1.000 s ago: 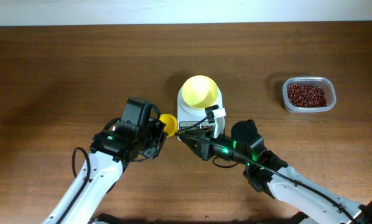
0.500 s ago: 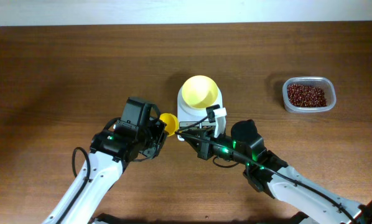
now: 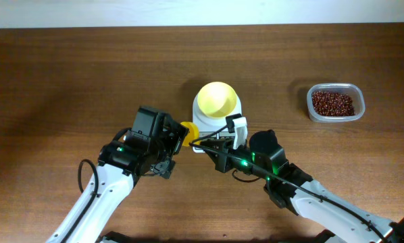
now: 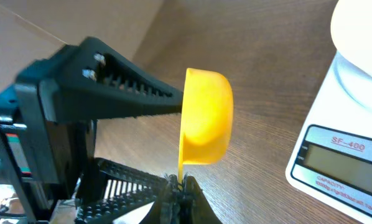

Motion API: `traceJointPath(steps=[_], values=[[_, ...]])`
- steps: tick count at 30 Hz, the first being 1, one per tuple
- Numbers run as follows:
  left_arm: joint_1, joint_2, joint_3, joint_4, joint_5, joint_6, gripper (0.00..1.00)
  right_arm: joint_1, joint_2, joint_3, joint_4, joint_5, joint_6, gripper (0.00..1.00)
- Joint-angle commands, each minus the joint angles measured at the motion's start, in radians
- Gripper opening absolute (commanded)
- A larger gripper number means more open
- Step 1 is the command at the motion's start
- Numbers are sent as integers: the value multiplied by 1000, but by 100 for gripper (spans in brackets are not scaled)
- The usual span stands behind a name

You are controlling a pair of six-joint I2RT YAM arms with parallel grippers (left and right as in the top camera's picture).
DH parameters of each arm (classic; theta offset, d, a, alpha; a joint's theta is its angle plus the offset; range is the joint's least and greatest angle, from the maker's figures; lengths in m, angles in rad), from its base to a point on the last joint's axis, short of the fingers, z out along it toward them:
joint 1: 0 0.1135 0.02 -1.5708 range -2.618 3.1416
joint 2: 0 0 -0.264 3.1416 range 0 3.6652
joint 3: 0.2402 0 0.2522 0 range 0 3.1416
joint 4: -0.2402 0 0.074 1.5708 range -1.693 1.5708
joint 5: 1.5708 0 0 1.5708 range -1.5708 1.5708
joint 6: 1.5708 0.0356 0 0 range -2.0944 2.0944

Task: Scoop item into bowl and weigh 50g on scale
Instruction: 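Grasp the scoop handle with the right gripper, release left gripper, then carry the scoop with the right gripper toward the bean tub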

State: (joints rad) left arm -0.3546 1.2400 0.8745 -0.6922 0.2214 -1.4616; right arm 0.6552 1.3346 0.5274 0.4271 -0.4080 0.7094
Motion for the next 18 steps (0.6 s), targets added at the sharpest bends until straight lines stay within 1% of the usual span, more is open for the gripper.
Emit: traceJointPath(steps=[1,4,9,13,16,17,18], values=[[-5,8,6,-1,0,5,99,5,-36,14,-43,45,-53,4],[-5,8,6,-1,0,5,99,5,-144,14,-204,184,-56,4],[-5,8,6,-2,-1,5,99,5,-397,14,-490,388,-67,4],[-5,8,6,0,-13,5,100,5,-502,14,-566,468,-67,4],[-5,8,6,0,-27,5,99,5,-504,14,-573,469,-67,4],[-5,8,6,0,-27,15,99,5,-504,14,-574,469,-67,4],[-5,8,6,9,-26,69,99,5,-504,14,-574,469,-67,4]])
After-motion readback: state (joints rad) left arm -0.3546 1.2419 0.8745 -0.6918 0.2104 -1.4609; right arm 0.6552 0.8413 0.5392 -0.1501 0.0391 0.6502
